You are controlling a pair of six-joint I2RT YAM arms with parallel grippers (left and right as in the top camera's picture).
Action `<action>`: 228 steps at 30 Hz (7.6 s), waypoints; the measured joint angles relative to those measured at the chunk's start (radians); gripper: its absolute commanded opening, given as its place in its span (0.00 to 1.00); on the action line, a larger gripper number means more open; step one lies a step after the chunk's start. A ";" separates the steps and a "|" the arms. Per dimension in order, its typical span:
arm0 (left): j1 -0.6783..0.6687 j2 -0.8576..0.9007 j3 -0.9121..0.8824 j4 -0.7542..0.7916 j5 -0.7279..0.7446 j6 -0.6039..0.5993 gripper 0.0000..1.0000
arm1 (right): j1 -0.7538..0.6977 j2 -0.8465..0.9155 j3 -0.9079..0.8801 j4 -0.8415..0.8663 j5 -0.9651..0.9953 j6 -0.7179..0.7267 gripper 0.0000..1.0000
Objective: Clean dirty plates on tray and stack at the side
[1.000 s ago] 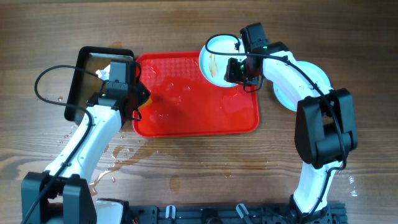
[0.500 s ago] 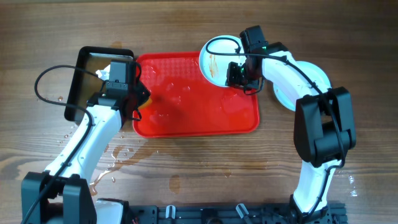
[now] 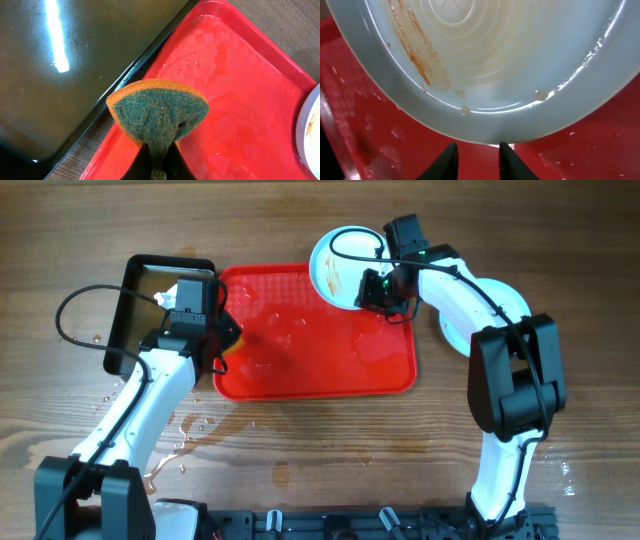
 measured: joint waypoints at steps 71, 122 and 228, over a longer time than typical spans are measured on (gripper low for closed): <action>0.000 0.000 0.000 -0.005 0.000 0.000 0.04 | 0.251 0.048 0.074 -0.099 0.294 -0.058 0.21; -0.044 0.105 0.000 0.338 0.292 0.390 0.04 | 0.021 0.078 0.074 -0.245 0.074 0.022 0.04; -0.161 0.367 0.077 0.251 0.197 0.209 0.04 | 0.122 0.084 0.074 -0.130 0.031 -0.121 0.04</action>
